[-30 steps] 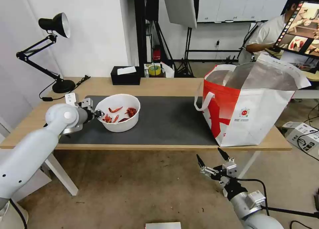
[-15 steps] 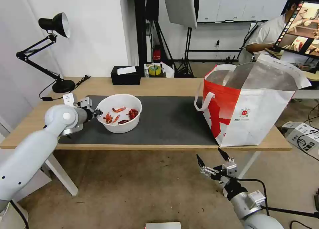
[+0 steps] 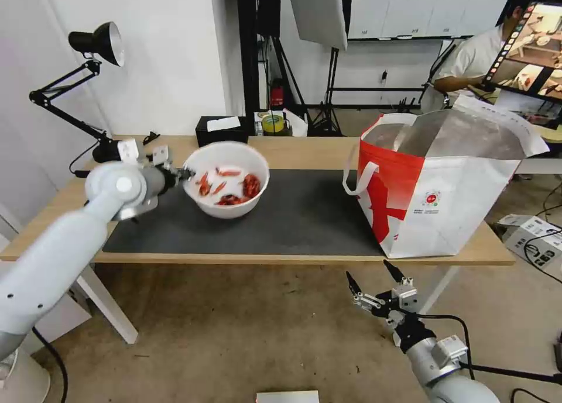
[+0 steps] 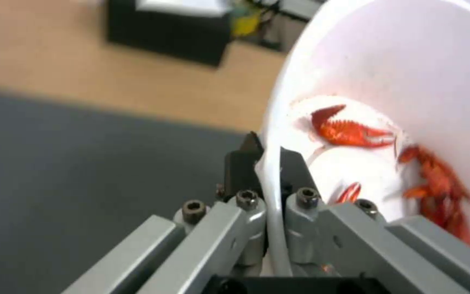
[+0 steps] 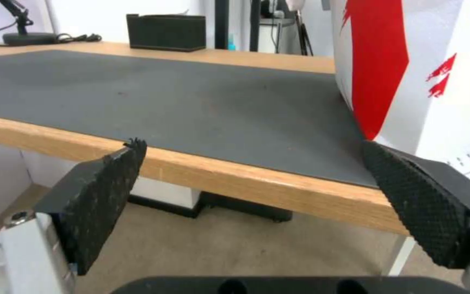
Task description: Pick up the trash from the table and place it into the takeout bag.
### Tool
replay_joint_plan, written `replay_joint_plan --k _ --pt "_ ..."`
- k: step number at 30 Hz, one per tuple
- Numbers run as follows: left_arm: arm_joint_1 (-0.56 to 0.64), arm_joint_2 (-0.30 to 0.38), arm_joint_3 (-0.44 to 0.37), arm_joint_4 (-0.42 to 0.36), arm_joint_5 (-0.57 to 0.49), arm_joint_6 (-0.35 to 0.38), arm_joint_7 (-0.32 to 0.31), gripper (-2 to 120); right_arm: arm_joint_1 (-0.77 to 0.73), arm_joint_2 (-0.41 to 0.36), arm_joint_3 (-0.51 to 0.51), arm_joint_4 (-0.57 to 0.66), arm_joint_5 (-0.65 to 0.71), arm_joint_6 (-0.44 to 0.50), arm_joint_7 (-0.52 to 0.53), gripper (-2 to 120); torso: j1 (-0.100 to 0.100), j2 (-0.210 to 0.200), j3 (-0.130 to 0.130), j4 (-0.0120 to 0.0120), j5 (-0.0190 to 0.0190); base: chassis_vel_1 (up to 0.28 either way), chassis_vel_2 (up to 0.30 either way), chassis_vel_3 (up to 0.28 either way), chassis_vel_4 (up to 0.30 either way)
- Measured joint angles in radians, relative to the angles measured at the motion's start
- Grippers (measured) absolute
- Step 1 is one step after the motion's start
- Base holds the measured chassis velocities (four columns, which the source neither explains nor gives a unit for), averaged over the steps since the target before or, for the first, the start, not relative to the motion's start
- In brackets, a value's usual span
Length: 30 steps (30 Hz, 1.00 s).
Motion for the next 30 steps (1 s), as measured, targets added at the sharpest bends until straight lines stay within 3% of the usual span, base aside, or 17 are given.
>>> replay_joint_plan --k 3,6,7,10,14,23,30 --pt "-0.056 -0.012 0.031 -0.003 -0.021 -0.002 -0.012 0 0.0 0.0 0.0 0.0 0.0 0.0 0.0 100 0.0 0.0 0.0 -0.0001 0.0002 0.0 0.0 0.0 0.0" --pt "-0.213 -0.069 0.146 0.003 -0.066 -0.014 -0.045 0 0.0 0.0 0.0 0.0 0.0 0.0 0.0 100 0.0 0.0 0.0 -0.0003 -0.0003 0.0 0.0 0.0 0.0" --pt "-0.213 -0.069 0.146 0.003 -0.066 -0.014 -0.045 0 0.0 0.0 0.0 0.0 0.0 0.0 0.0 100 0.0 0.0 0.0 -0.0003 -0.0003 0.0 0.0 0.0 0.0" --pt "-0.37 -0.157 0.244 0.027 -0.087 -0.035 -0.065 0 0.0 0.0 0.0 0.0 0.0 0.0 0.0 100 0.0 0.0 0.0 -0.0006 0.0003 0.0 0.0 0.0 0.0" --pt "-0.438 -0.218 0.281 0.07 -0.088 -0.04 -0.072 0 0.0 0.0 0.0 0.0 0.0 0.0 0.0 100 0.0 0.0 0.0 -0.0002 0.0 0.0 0.0 0.0 0.0" --pt "-0.492 -0.281 0.307 0.109 -0.101 -0.04 -0.069 0 0.0 0.0 0.0 0.0 0.0 0.0 0.0 100 0.0 0.0 0.0 0.0 -0.0001 0.0 0.0 0.0 0.0" --pt "-0.554 -0.404 0.345 0.185 -0.1 -0.044 -0.07 0 0.0 0.0 0.0 0.0 0.0 0.0 0.0 100 0.0 0.0 0.0 -0.0002 0.0001 0.0 0.0 0.0 0.0"
